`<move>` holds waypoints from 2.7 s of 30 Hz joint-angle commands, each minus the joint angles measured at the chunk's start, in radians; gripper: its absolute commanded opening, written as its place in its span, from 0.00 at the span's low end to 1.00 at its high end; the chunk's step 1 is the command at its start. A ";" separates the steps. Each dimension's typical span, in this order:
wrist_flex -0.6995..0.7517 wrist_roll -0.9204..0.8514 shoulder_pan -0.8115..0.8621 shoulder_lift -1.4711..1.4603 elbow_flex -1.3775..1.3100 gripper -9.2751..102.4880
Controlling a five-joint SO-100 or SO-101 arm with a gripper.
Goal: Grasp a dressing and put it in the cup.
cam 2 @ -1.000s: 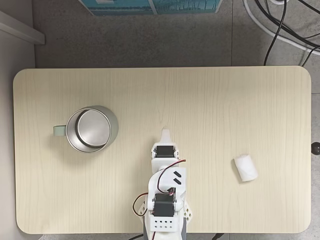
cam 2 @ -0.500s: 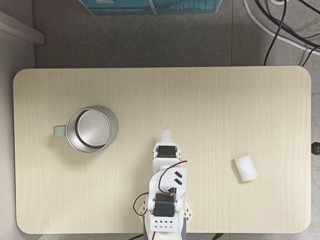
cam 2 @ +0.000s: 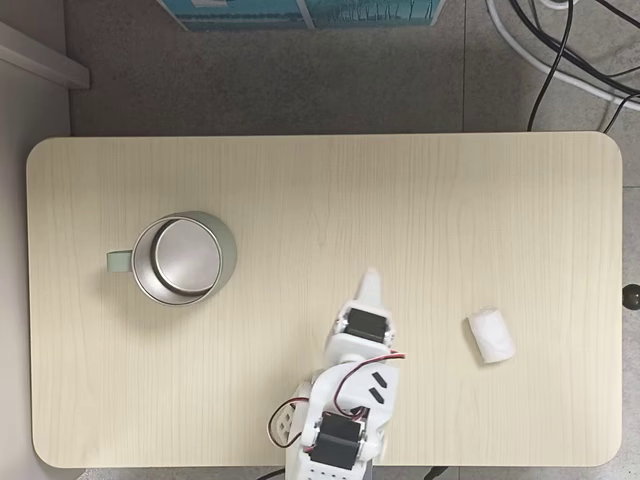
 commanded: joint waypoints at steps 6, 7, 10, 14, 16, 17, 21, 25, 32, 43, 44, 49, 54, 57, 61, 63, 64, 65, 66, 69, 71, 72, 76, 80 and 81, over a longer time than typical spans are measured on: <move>0.161 -0.028 0.374 0.549 0.371 0.31; 0.175 -0.051 0.407 0.618 0.405 0.30; 0.212 -0.137 0.471 0.782 0.469 0.28; 0.204 -0.255 0.511 0.887 0.443 0.27; 0.176 -0.302 0.529 0.899 0.397 0.27; 0.156 -0.321 0.538 0.900 0.371 0.27; 0.069 -0.387 0.574 0.914 0.258 0.28; -0.040 -0.433 0.603 0.965 0.160 0.29; -0.146 -0.486 0.607 1.055 0.078 0.33; -0.261 -0.511 0.584 1.051 -0.072 0.35; -0.272 -0.511 0.581 1.051 -0.083 0.35; -0.308 -0.517 0.572 1.052 -0.130 0.34; -0.296 -0.515 0.569 1.048 -0.123 0.18; -0.218 -0.515 0.568 1.048 -0.071 0.08; -0.106 -0.472 0.543 0.977 -0.014 0.08; -0.049 -0.456 0.529 0.902 0.006 0.08; -0.017 -0.448 0.522 0.857 0.018 0.08; 0.018 -0.439 0.514 0.818 0.035 0.08; 0.060 -0.430 0.503 0.779 0.060 0.08; 0.195 -0.393 0.474 0.703 0.178 0.08; 0.290 -0.367 0.456 0.680 0.287 0.08; 0.324 -0.351 0.445 0.672 0.337 0.08; 0.330 -0.278 0.388 0.552 0.387 0.08; 0.330 -0.193 0.236 0.440 0.382 0.08; 0.328 -0.172 0.176 0.419 0.382 0.08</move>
